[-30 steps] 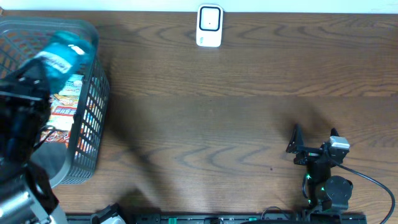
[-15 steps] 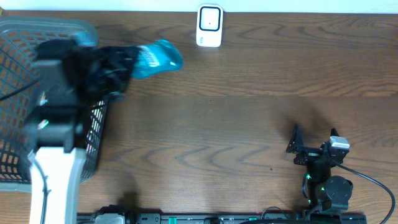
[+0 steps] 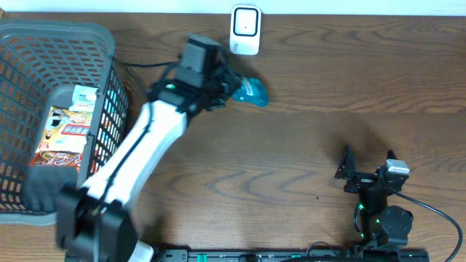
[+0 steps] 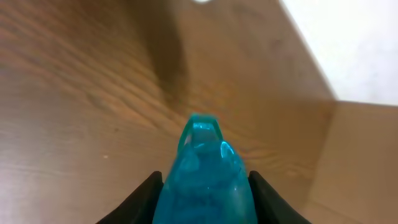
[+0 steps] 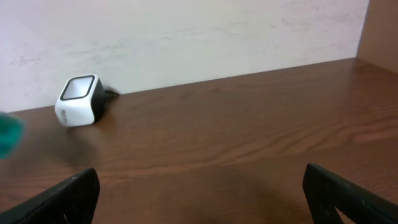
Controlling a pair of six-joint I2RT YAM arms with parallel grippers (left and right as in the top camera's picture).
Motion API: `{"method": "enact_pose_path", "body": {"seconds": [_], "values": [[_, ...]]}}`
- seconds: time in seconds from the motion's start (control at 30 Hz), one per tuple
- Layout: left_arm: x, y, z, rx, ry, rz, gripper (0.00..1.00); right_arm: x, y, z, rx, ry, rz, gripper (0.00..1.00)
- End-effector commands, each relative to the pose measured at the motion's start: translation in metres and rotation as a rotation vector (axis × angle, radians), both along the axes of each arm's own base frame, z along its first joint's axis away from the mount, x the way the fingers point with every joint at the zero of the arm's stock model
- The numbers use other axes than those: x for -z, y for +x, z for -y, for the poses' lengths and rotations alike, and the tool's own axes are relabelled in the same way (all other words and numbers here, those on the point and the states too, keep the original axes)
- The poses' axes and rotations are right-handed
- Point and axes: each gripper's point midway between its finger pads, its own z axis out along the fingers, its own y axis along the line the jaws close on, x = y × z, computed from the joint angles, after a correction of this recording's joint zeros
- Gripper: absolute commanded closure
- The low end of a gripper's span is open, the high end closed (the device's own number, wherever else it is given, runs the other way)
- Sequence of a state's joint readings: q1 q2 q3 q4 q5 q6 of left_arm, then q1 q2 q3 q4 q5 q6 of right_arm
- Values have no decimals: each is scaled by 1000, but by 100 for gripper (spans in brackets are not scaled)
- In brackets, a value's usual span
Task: Scan the item barcode
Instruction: 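Carry the bottle toward the scanner and set it on the table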
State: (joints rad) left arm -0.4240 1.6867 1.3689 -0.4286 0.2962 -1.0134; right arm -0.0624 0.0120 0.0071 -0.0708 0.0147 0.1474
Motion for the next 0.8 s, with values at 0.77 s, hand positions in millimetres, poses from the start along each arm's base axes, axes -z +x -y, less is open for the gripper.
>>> {"method": "enact_pose_path", "body": {"seconds": [0.77], "values": [[104, 7, 21, 59, 164, -132, 66, 0, 0, 0, 0, -14, -1, 1]]}}
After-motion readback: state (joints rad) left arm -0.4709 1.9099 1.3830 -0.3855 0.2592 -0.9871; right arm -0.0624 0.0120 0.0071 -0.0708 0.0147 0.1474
